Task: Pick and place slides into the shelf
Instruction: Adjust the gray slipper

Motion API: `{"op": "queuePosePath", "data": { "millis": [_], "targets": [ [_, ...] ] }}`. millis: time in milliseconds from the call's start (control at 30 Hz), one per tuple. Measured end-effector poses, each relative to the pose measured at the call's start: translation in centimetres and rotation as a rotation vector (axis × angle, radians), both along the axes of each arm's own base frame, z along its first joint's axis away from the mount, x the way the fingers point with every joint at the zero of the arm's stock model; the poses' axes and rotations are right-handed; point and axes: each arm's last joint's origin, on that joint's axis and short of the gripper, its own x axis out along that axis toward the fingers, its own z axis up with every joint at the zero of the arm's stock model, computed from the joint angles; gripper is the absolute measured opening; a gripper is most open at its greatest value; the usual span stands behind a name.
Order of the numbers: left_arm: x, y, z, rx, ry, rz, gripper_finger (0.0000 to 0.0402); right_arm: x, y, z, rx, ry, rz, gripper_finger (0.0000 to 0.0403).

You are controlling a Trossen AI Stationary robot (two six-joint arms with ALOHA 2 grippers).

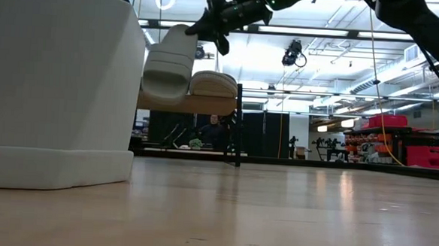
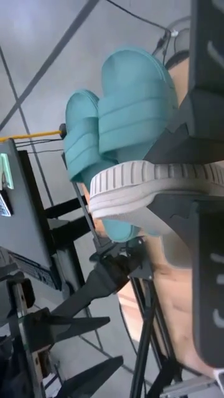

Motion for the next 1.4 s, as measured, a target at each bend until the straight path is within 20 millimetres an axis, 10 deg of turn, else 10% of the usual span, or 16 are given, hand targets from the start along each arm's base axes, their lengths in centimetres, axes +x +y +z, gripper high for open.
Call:
{"op": "queuePosePath", "data": {
  "millis": [700,1400],
  "targets": [
    [0.0,0.0,0.0,-0.003,-0.003,0.004,0.0172,1.2,-0.2,-4.0,-0.129,0.187,-0.065,0.0053],
    [0.0,0.0,0.0,-0.003,-0.002,0.004,0.0172,1.4,-0.5,-3.3,-0.139,0.131,-0.121,0.0053]
  ]
}}
